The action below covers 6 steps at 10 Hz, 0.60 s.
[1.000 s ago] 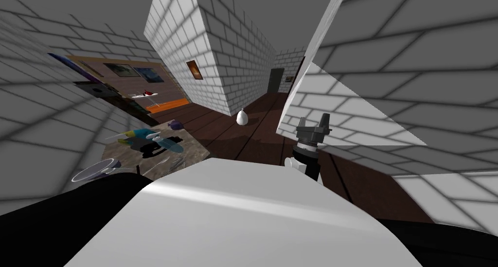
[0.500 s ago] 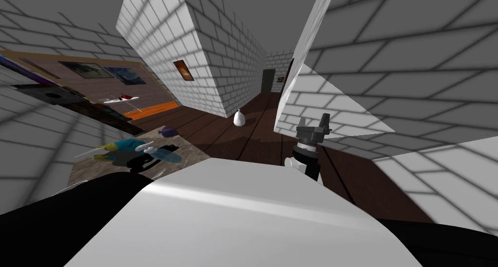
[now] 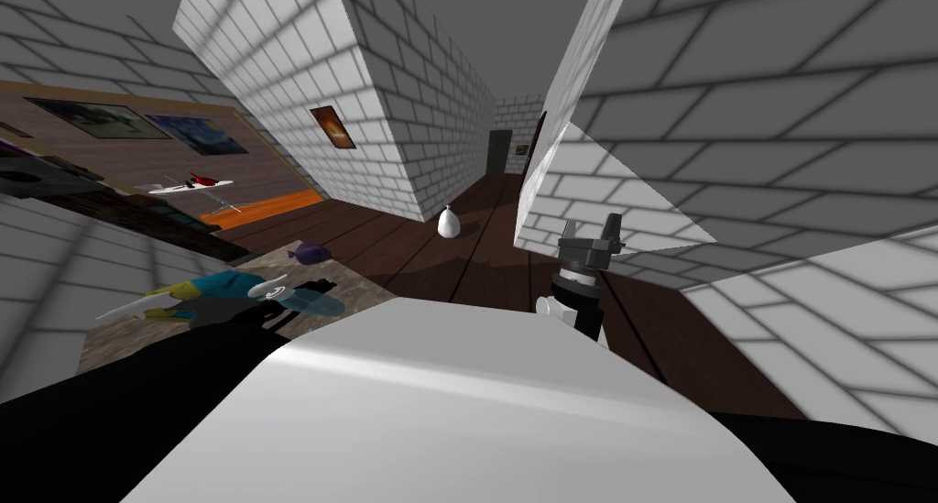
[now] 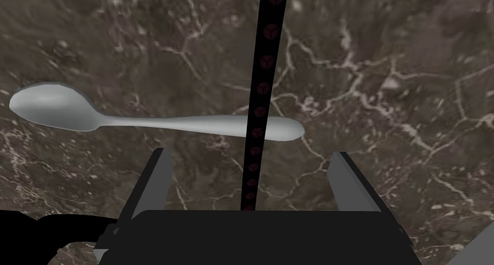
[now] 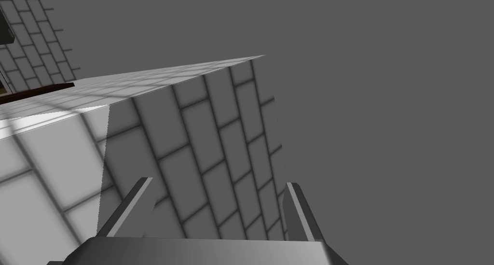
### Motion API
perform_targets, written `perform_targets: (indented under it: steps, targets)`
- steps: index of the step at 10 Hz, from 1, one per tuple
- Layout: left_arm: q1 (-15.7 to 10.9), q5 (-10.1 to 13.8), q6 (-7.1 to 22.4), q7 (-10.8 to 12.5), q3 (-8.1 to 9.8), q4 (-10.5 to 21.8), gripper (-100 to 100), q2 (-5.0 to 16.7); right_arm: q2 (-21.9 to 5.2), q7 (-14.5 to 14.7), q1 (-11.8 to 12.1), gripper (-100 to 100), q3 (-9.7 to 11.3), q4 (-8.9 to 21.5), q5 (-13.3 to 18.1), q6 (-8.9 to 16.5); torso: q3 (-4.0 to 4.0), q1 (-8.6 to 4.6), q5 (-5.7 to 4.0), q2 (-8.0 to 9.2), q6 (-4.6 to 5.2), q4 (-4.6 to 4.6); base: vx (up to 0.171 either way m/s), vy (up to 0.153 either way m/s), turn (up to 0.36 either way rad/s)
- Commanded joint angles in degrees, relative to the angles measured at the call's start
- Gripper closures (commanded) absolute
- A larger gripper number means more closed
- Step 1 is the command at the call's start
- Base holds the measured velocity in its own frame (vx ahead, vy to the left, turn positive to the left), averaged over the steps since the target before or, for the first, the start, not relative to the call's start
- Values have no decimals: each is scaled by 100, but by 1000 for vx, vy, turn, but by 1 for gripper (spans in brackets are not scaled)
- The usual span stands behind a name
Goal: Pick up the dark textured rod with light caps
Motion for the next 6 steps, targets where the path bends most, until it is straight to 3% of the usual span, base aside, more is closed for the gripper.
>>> perform_targets:
  steps: [1,2,3,5,6]
  targets:
    - [0,0,0,0,0,0,-100,0,0,0,0,0,0,0,0,0,0,0,0,0,0,0,0,0,0]
    - [-15,-5,-11,-5,-5,18,0,-3,0,0,0,0,0,0,0,0,0,-11,-4,-1,-1,0,0,0,0]
    - [-64,6,104,-108,-61,46,-100,-165,0,0,0,0,0,0,0,0,-1,-14,-5,-1,-1,0,6,4,-26]
    - [-115,17,218,-213,-117,76,-100,-328,0,0,0,0,0,0,0,0,-1,-13,-4,-2,-2,0,3,2,-9]
    - [-136,3,137,-203,-113,124,-100,-283,0,0,0,0,0,0,0,0,-1,-14,-5,-1,-2,0,0,0,0]
